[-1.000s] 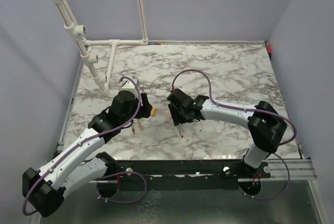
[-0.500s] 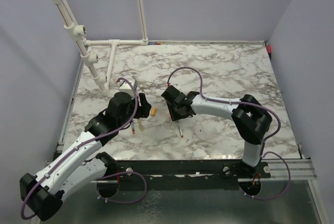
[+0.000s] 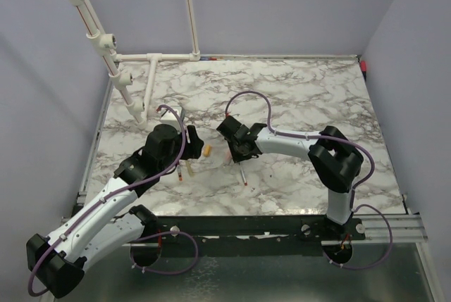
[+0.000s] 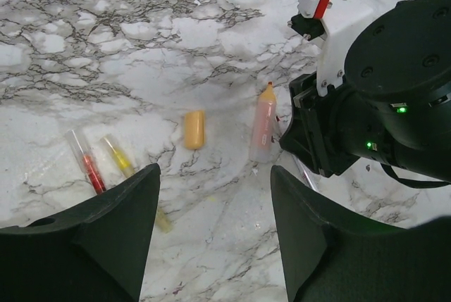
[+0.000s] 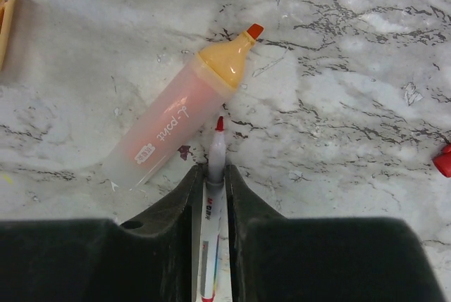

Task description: Insert the pens into the pen caps

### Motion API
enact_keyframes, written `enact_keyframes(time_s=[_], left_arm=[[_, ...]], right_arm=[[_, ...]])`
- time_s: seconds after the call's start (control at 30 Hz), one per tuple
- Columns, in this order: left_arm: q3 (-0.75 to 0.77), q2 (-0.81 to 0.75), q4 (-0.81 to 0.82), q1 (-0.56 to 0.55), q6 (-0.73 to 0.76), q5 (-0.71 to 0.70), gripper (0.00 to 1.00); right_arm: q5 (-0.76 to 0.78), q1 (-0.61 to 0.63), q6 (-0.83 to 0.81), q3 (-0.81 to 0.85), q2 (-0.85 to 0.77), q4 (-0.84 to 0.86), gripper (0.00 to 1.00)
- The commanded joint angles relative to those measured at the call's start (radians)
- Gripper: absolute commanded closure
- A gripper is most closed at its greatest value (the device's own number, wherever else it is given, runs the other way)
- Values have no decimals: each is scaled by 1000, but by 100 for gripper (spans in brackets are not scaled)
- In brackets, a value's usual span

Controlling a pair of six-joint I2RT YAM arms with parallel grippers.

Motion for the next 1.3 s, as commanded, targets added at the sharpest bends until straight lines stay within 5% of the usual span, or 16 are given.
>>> enact_keyframes(time_s=[0.0,0.1,0.53,0.93,1.27], left_arm=[[-9,-16,-4,5,11,-30,35],[-11,-15,-3,5,9,-28,35],[-4,0,23,5,1,46,34],[0,22,116,5,-47,418,33],[-85,15,428,3,-228,729,32]], right_arm=[[41,-5,-10,-15,37,-37,85],[59,-5,-7,-31,27,-42,99],[89,-5,-8,-35,-181,-101,99],[4,-5,14,-79,-476,-76,99],[-162,-6,58,-111,-695,107,100]])
